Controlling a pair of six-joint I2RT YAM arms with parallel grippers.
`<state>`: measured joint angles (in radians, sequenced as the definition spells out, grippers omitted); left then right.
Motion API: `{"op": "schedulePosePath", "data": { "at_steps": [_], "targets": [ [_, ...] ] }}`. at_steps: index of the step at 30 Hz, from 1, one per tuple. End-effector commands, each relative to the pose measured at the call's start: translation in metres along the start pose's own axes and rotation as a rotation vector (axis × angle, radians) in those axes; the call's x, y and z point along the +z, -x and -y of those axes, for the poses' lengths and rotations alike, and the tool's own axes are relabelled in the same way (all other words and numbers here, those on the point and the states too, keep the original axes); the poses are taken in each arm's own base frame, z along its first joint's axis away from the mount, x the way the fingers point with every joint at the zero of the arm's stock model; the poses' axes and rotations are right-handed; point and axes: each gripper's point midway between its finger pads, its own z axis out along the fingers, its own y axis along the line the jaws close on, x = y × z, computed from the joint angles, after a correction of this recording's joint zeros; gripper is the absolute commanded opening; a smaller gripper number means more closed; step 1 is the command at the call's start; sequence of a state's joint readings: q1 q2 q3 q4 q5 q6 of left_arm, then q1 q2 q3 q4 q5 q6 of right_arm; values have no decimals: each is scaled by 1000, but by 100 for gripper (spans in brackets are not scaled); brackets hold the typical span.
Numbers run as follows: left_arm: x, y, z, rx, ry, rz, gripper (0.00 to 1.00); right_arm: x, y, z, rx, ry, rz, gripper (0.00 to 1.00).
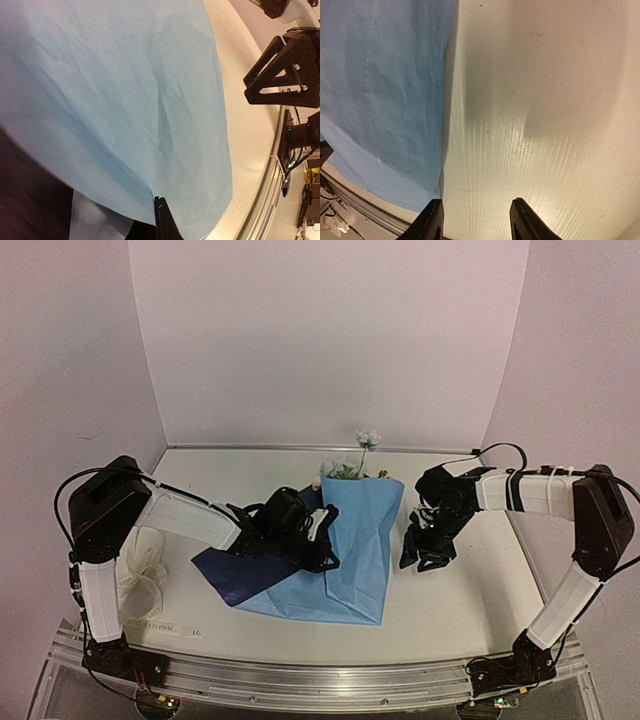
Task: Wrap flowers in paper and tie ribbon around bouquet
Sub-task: Adjust the 2/3-folded wrapping paper at the center of the board.
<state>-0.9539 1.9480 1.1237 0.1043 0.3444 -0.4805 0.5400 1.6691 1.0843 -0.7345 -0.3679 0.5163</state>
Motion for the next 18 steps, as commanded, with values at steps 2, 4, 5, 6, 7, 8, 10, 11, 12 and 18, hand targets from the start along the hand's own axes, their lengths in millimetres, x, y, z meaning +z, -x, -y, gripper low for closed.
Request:
{"op": "schedulePosePath", "data": {
  "at_steps": [2, 4, 5, 6, 7, 8, 10, 11, 12, 18],
  "targets": [
    [-23, 26, 7, 6, 15, 105, 0, -21, -6, -20, 13, 84, 2, 47],
    [-23, 24, 4, 3, 23, 108, 0, -23, -8, -30, 30, 128, -2, 46],
    [-23, 24, 4, 0, 26, 110, 0, -24, -8, -35, 35, 147, 3, 46],
    [-23, 24, 3, -4, 30, 113, 0, -24, -7, -40, 45, 169, 5, 44],
    [-23, 23, 2, -6, 28, 114, 0, -24, -4, -46, 56, 192, 14, 43],
    [-22, 23, 2, -8, 26, 114, 0, -24, -1, -50, 72, 212, 19, 42],
    [-22, 21, 0, -11, 30, 114, 0, -28, 11, -56, 67, 221, 51, 42],
    [-22, 21, 0, -11, 30, 115, 0, -31, 17, -56, 61, 215, 67, 42],
    [-21, 21, -1, -11, 31, 115, 0, -35, 26, -55, 69, 212, 84, 42],
    [-19, 20, -2, -19, 27, 115, 0, -54, 98, -48, 162, 236, 190, 53]
  ]
}}
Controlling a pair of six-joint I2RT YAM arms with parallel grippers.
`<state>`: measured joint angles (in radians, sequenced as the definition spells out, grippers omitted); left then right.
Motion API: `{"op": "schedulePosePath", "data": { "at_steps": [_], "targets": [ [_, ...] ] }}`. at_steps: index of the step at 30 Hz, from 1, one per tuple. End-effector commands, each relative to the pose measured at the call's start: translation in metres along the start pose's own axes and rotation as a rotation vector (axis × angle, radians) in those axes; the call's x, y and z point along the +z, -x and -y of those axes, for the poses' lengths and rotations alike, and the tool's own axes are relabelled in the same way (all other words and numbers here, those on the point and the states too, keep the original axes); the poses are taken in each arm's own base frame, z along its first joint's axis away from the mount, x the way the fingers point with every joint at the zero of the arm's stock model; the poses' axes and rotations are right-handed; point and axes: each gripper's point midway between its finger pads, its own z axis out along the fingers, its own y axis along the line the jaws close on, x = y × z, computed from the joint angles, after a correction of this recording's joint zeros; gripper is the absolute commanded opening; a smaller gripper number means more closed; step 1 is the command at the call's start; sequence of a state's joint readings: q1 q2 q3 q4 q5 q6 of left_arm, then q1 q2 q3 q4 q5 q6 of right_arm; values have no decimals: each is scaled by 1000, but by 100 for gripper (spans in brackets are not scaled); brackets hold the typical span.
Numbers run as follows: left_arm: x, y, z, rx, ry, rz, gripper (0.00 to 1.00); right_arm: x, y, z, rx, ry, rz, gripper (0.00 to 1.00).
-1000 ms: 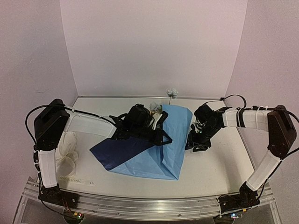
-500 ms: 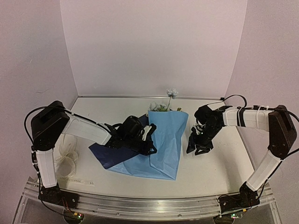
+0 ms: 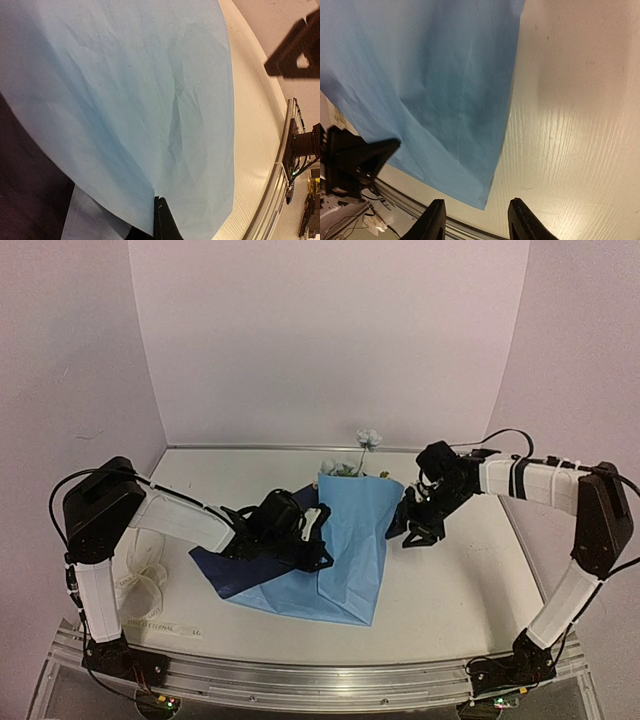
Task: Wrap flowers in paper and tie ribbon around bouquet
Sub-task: Adjust the 2/3-folded wrapping paper at the center of the board.
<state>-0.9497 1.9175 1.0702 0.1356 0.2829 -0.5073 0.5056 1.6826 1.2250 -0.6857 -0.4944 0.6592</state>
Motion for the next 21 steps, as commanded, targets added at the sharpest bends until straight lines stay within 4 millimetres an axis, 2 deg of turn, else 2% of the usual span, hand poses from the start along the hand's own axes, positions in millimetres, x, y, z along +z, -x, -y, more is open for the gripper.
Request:
{"op": "schedulePosePath", "data": {
  "at_steps": [1, 5, 9, 14, 17, 21],
  "targets": [
    [-10, 20, 10, 5, -26, 74, 0, -14, 69, -11, 47, 50, 139, 57],
    [-11, 21, 7, 2, -14, 77, 0, -8, 131, -9, 135, 119, 242, 71],
    [-10, 22, 3, -4, -3, 76, 0, -7, 176, 0, 198, 137, 297, 77],
    [-7, 25, -7, -16, 34, 67, 0, -1, 210, 18, 253, 144, 326, 82],
    [-6, 25, -14, -29, 49, 60, 0, 2, 223, 20, 293, 177, 333, 82],
    [-2, 23, -22, -45, 60, 43, 0, 0, 224, 17, 308, 211, 334, 79]
  ]
}}
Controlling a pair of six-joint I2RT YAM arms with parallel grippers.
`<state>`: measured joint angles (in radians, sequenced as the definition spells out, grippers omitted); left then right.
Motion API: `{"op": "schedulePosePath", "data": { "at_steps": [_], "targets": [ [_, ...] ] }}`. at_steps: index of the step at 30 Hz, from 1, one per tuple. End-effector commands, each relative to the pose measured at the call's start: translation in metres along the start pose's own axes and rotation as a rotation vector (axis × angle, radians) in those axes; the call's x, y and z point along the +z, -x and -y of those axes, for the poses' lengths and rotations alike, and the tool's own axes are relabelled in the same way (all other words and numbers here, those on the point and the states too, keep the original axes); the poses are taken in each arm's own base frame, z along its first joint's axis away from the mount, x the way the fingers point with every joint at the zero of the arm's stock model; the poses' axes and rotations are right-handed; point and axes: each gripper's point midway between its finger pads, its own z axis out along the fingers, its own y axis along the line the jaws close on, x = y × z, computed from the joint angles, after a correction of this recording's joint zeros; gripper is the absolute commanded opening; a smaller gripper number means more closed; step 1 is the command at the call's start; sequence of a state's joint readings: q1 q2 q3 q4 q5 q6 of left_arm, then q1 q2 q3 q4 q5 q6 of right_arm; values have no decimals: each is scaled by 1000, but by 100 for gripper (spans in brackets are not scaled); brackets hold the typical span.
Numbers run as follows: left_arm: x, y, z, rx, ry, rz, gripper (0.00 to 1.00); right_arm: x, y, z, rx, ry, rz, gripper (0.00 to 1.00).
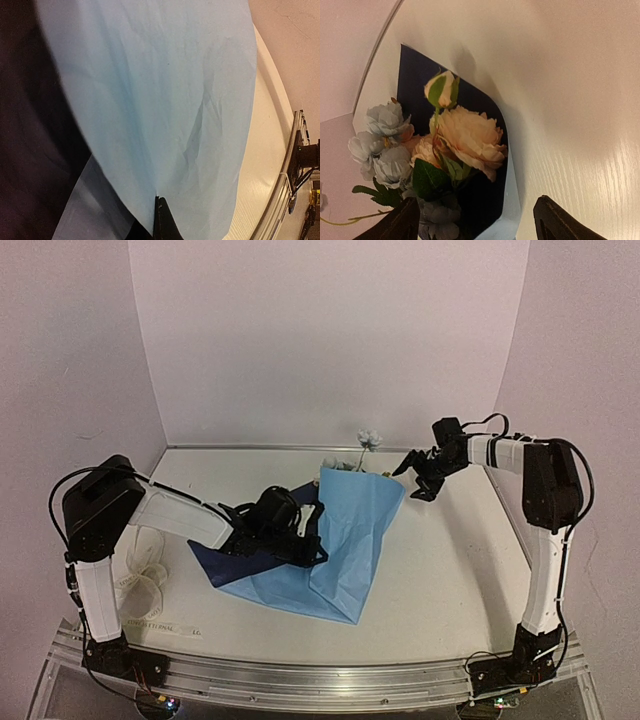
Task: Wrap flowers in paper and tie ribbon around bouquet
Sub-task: Adjust the 2/3-folded wrapping paper at the center of the board.
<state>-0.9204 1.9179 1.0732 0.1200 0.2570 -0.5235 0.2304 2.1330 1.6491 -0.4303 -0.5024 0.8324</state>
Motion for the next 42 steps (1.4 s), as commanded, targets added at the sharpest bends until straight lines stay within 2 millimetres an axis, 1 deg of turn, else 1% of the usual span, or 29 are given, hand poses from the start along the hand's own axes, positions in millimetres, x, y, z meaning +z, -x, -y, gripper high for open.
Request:
{"op": "schedulePosePath", "data": {
  "at_steps": [1, 4, 7, 9, 12, 15, 20, 27, 30, 33, 35, 38, 40, 42],
  "targets": [
    [2, 14, -4, -7, 13, 23, 0, -7, 9, -21, 12, 74, 30, 78],
    [4, 13, -4, -8, 9, 17, 0, -10, 7, -21, 32, 68, 22, 72],
    [6, 11, -3, -7, -3, 9, 0, -12, 1, -23, 81, 59, -26, 61],
    [6, 12, -2, -5, -7, 8, 0, -14, -9, -14, 103, 16, -61, 57],
    [6, 12, -1, -2, -10, 10, 0, -21, -25, 2, 110, -50, -104, 53],
    [5, 12, -2, 2, -5, 11, 0, -26, -36, 8, 131, -86, -155, 51],
    [3, 12, -3, 6, 2, 15, 0, -27, -42, 6, 169, -95, -203, 43],
    [1, 13, -3, 14, 4, 22, 0, -37, -45, -8, 205, -100, -256, 32],
    [0, 13, -4, 19, 9, 25, 0, -40, -47, -8, 211, -124, -285, 29],
    [-1, 13, -4, 23, 10, 26, 0, -40, -50, -7, 214, -135, -307, 29],
    [-2, 13, -4, 26, 12, 27, 0, -42, -53, -3, 210, -164, -323, 32],
    [-3, 14, -4, 29, 13, 30, 0, -45, -55, 7, 201, -211, -322, 41],
    [-3, 14, -4, 30, 13, 30, 0, -45, -53, 8, 209, -225, -317, 47],
    [-4, 14, -4, 32, 13, 30, 0, -45, -50, 6, 219, -234, -314, 49]
  ]
}}
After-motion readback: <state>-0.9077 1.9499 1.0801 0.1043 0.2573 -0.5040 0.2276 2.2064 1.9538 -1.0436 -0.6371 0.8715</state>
